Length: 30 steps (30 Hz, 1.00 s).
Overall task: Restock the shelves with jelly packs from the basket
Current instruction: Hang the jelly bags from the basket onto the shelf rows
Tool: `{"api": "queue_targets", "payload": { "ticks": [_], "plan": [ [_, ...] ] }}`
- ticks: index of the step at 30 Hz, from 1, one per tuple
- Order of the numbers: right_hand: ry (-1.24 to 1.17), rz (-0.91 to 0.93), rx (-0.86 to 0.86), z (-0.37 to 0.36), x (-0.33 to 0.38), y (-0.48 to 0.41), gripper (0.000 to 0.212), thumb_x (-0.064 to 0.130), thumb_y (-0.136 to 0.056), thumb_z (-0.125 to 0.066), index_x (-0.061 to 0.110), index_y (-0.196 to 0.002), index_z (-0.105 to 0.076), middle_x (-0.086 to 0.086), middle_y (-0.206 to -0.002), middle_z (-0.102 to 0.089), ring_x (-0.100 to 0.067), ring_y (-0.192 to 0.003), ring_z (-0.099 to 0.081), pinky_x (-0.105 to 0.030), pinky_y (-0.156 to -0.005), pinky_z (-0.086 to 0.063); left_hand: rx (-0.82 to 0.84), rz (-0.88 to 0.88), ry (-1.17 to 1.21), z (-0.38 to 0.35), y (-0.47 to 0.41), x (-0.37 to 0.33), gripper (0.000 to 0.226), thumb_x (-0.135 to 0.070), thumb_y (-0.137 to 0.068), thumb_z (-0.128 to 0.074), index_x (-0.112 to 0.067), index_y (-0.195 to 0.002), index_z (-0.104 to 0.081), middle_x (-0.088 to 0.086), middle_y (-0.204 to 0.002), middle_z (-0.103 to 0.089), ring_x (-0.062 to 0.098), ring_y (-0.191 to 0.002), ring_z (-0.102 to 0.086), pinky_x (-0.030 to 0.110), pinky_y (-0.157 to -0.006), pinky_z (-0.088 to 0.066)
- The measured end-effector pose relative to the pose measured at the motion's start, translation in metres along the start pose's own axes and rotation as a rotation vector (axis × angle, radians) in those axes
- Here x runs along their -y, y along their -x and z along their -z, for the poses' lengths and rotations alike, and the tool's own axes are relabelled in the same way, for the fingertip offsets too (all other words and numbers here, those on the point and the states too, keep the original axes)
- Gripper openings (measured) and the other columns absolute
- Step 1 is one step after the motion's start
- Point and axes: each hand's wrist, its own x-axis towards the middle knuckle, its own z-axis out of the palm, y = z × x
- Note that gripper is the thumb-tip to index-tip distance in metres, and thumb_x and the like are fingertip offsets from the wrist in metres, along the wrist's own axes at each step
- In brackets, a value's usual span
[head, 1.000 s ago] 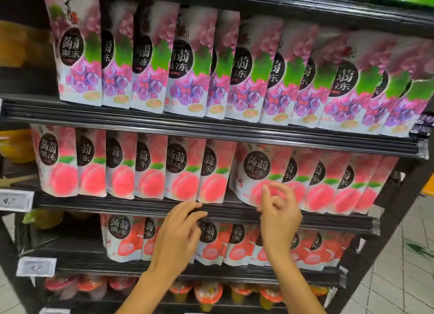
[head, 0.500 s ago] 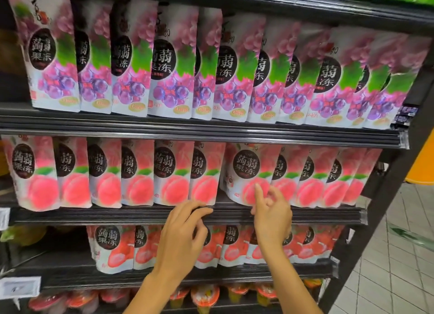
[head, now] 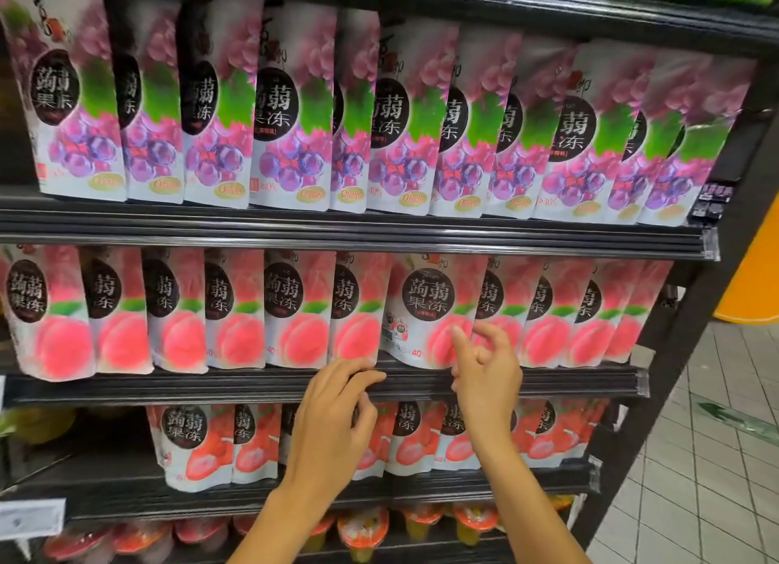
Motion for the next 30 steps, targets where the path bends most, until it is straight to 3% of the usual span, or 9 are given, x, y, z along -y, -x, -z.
{"api": "queue_targets", "payload": {
  "ticks": [3, 6, 10, 14, 17, 20, 24, 28, 30],
  "plan": [
    [-0.034, 0.127, -0.092, -0.002, 0.004, 0.012, 0.02, 0.044, -0.092, -0.061, 0.033, -0.107, -0.054, -0.006, -0.054, -0.059, -0.025, -0.05, -0.059, -0.052, -0.06, -0.052, -0.001, 0.02, -0.014, 0.003, 0.003, 0.005, 0.032, -0.017, -0.088, -0.045, -0.02, -0.108, -0.069, -0.012, -0.116, -0.061, 0.006, -0.116, -0.051, 0.021, -0.104, -0.036],
    [-0.02, 0.178, 0.171, -0.016, 0.01, 0.023, 0.011, 0.045, -0.094, -0.059, 0.037, -0.101, -0.062, -0.003, -0.051, -0.06, -0.018, -0.044, -0.056, -0.049, -0.057, -0.052, -0.011, 0.039, -0.033, 0.007, 0.005, 0.01, 0.033, -0.018, -0.087, -0.044, -0.019, -0.108, -0.07, -0.01, -0.115, -0.062, 0.007, -0.115, -0.051, 0.016, -0.106, -0.031],
    [0.052, 0.125, 0.416, -0.042, 0.02, 0.034, 0.031, 0.049, -0.092, -0.059, 0.027, -0.112, -0.066, 0.002, -0.053, -0.066, -0.008, -0.049, -0.061, -0.046, -0.068, -0.056, -0.037, 0.066, -0.053, 0.014, 0.007, 0.018, 0.031, -0.009, -0.084, -0.053, -0.019, -0.109, -0.07, -0.01, -0.116, -0.062, 0.009, -0.113, -0.053, 0.026, -0.102, -0.039],
    [0.053, 0.082, 0.348, -0.05, 0.019, 0.033, 0.011, 0.036, -0.094, -0.062, 0.031, -0.088, -0.07, 0.004, -0.052, -0.065, -0.014, -0.051, -0.063, -0.048, -0.068, -0.056, -0.073, 0.059, -0.08, 0.024, 0.007, 0.025, 0.031, -0.015, -0.086, -0.049, -0.02, -0.108, -0.069, -0.012, -0.115, -0.061, 0.008, -0.112, -0.053, 0.027, -0.101, -0.038],
    [0.048, 0.033, 0.22, -0.04, 0.013, 0.03, 0.012, 0.033, -0.094, -0.062, 0.027, -0.096, -0.072, 0.003, -0.05, -0.064, -0.016, -0.048, -0.062, -0.047, -0.064, -0.057, -0.104, 0.067, -0.095, 0.029, 0.006, 0.028, 0.032, -0.018, -0.086, -0.046, -0.019, -0.106, -0.07, -0.01, -0.113, -0.062, 0.008, -0.111, -0.052, 0.022, -0.101, -0.034],
    [0.034, -0.001, 0.06, -0.029, 0.006, 0.03, 0.017, 0.034, -0.093, -0.063, 0.024, -0.103, -0.073, 0.006, -0.05, -0.064, -0.014, -0.054, -0.064, -0.041, -0.068, -0.056, -0.109, 0.074, -0.101, 0.03, 0.005, 0.029, 0.03, -0.017, -0.087, -0.046, -0.018, -0.105, -0.07, -0.008, -0.112, -0.062, 0.008, -0.111, -0.052, 0.018, -0.1, -0.031],
    [-0.096, 0.02, -0.021, -0.03, 0.01, 0.039, 0.015, 0.035, -0.091, -0.066, 0.036, -0.106, -0.061, 0.0, -0.053, -0.065, -0.014, -0.052, -0.063, -0.041, -0.067, -0.055, -0.096, 0.08, -0.098, 0.029, 0.007, 0.03, 0.031, -0.017, -0.087, -0.046, -0.019, -0.106, -0.07, -0.009, -0.112, -0.062, 0.009, -0.109, -0.053, 0.023, -0.099, -0.035],
    [-0.068, 0.187, 0.153, -0.051, 0.022, 0.055, 0.007, 0.038, -0.093, -0.062, 0.038, -0.1, -0.063, 0.003, -0.053, -0.064, -0.009, -0.047, -0.06, -0.04, -0.062, -0.053, -0.095, 0.093, -0.098, 0.035, 0.01, 0.036, 0.032, -0.017, -0.087, -0.045, -0.02, -0.108, -0.069, -0.011, -0.112, -0.061, 0.008, -0.109, -0.053, 0.021, -0.1, -0.034],
    [-0.033, 0.186, 0.327, -0.067, 0.031, 0.061, 0.019, 0.046, -0.093, -0.059, 0.037, -0.109, -0.064, 0.004, -0.054, -0.065, -0.007, -0.047, -0.06, -0.039, -0.063, -0.054, -0.092, 0.09, -0.103, 0.041, 0.011, 0.041, 0.032, -0.016, -0.088, -0.046, -0.021, -0.11, -0.068, -0.012, -0.113, -0.06, 0.007, -0.109, -0.052, 0.021, -0.1, -0.036]
  ]
}}
